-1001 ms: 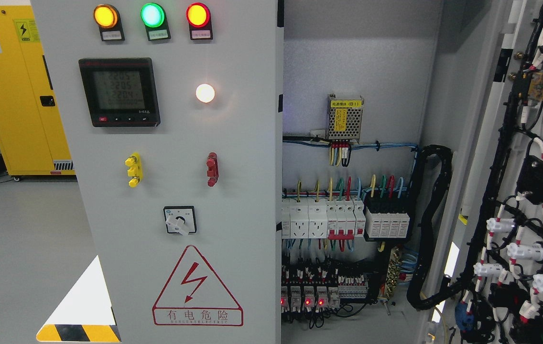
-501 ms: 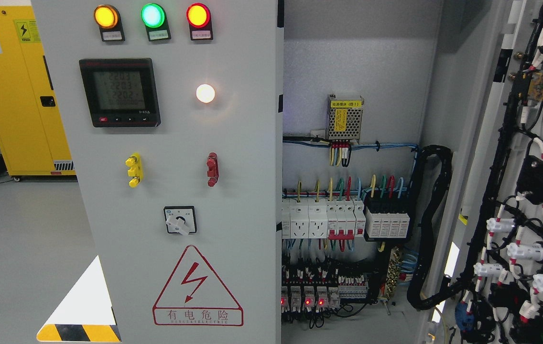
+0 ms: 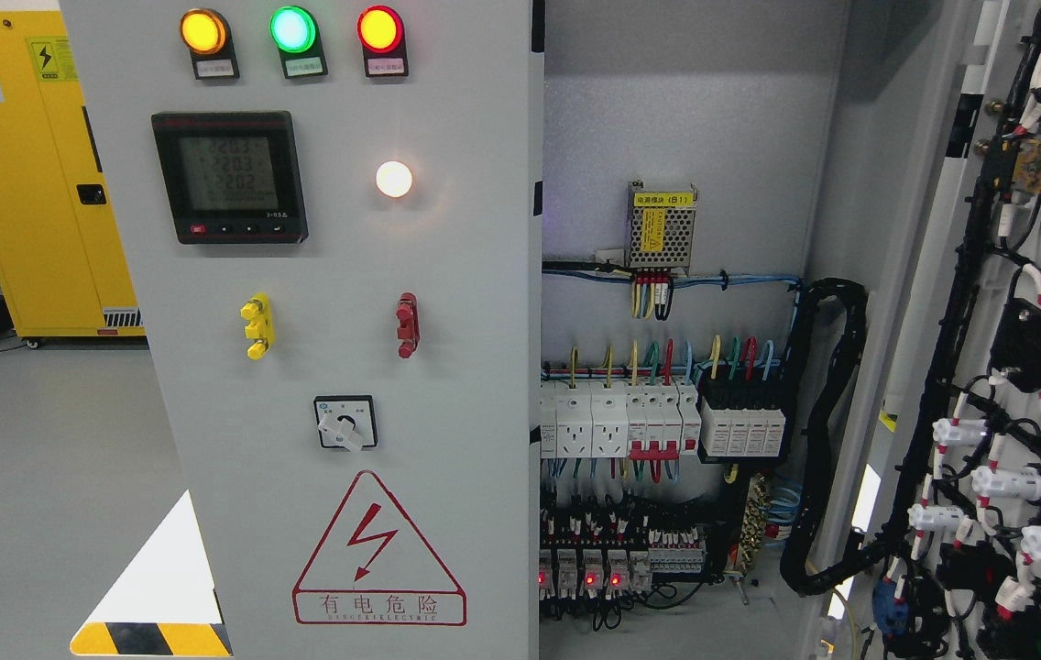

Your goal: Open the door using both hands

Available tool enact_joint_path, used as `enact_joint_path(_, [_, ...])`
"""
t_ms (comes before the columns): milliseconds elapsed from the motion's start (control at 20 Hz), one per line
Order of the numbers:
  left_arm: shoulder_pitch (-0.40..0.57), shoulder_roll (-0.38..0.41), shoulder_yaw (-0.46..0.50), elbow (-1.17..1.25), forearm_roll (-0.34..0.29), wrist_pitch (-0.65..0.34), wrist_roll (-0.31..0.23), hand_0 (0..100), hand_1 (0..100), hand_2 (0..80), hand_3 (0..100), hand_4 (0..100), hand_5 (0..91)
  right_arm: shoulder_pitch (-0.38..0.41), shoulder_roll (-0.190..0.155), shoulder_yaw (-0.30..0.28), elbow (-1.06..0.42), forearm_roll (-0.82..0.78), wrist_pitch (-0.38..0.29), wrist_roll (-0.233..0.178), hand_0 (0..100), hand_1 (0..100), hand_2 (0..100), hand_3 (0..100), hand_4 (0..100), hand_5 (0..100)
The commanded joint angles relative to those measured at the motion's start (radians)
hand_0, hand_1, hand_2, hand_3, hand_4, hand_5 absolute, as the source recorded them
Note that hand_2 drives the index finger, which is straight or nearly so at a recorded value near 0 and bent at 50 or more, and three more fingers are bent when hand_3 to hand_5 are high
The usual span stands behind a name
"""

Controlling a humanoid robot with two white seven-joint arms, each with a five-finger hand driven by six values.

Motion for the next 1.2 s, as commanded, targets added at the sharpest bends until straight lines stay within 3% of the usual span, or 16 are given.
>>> enact_joint_path(0, [-0.002, -0.048, -0.004, 0.026, -0.010, -0.002, 0.015, 12, 56, 0.0, 0, 0, 0.0, 0.035, 0.023, 0.016, -0.493, -0.001, -0.007, 0.001, 0, 50, 4, 0, 0, 0])
enact_joint_path(100, [-0.010, -0.052, -0.002, 0.026, -0.010, -0.002, 0.064, 12, 56, 0.0, 0, 0, 0.0, 0.037, 0.023, 0.026, -0.607, -0.003, -0.007, -0.001, 0, 50, 4, 0, 0, 0])
enact_joint_path(200, [-0.014, -0.052, -0.002, 0.026, -0.010, -0.002, 0.107, 12, 56, 0.0, 0, 0, 0.0, 0.072, 0.015, 0.073, -0.787, -0.003, -0.007, -0.001, 0, 50, 4, 0, 0, 0])
enact_joint_path(300, [-0.014, -0.052, -0.002, 0.026, -0.010, -0.002, 0.107, 12, 56, 0.0, 0, 0, 0.0, 0.120, 0.003, 0.133, -0.974, -0.003, -0.008, -0.001, 0, 50, 4, 0, 0, 0])
enact_joint_path(451, [-0.014, -0.052, -0.002, 0.026, -0.010, -0.002, 0.107, 12, 56, 0.0, 0, 0, 0.0, 0.147, 0.006, 0.168, -1.197, -0.004, -0.017, -0.001, 0, 50, 4, 0, 0, 0])
enact_joint_path(601, [-0.014, -0.051, -0.002, 0.026, -0.010, -0.003, 0.106, 12, 56, 0.0, 0, 0, 0.0, 0.147, 0.005, 0.196, -1.348, -0.004, -0.088, -0.002, 0, 50, 4, 0, 0, 0])
enact_joint_path(801, [-0.014, -0.048, -0.004, 0.026, -0.010, 0.000, 0.103, 12, 56, 0.0, 0, 0, 0.0, 0.147, 0.009, 0.208, -1.458, -0.004, -0.204, -0.007, 0, 50, 4, 0, 0, 0])
enact_joint_path(1151, [-0.017, -0.048, -0.002, 0.029, -0.008, 0.006, 0.103, 12, 56, 0.0, 0, 0, 0.0, 0.102, 0.003, 0.213, -1.580, -0.006, -0.209, -0.007, 0, 50, 4, 0, 0, 0])
